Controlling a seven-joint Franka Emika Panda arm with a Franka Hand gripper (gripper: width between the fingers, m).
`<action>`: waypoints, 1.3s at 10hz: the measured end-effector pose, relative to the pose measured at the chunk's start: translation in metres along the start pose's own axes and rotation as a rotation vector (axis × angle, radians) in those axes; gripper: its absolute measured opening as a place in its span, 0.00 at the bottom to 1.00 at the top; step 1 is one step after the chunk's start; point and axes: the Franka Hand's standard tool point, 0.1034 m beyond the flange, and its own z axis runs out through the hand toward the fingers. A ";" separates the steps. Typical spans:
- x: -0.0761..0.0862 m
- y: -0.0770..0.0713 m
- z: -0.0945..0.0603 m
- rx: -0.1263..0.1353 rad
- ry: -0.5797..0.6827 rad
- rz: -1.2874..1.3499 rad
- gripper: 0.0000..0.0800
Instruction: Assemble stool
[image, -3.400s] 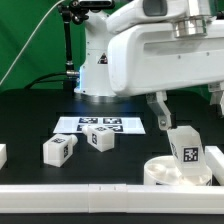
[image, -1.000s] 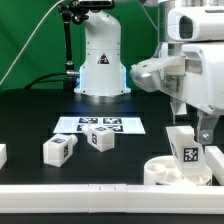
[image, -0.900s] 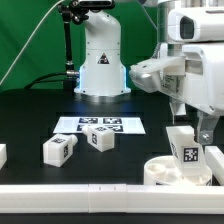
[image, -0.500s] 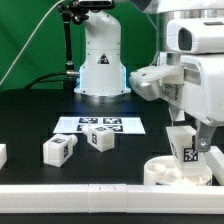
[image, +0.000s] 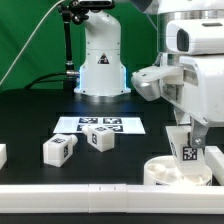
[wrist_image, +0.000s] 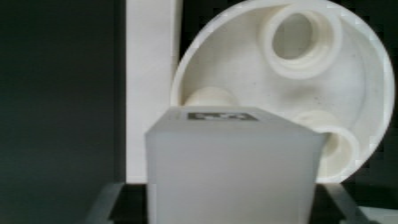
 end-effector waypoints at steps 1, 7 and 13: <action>0.000 0.000 0.000 0.000 0.000 0.000 0.42; 0.001 -0.001 0.001 0.005 0.004 0.626 0.43; 0.018 0.001 0.003 -0.024 0.046 1.112 0.43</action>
Offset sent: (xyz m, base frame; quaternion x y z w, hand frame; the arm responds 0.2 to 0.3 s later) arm 0.0000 0.0000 0.0000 0.0000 0.0000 0.2571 0.9664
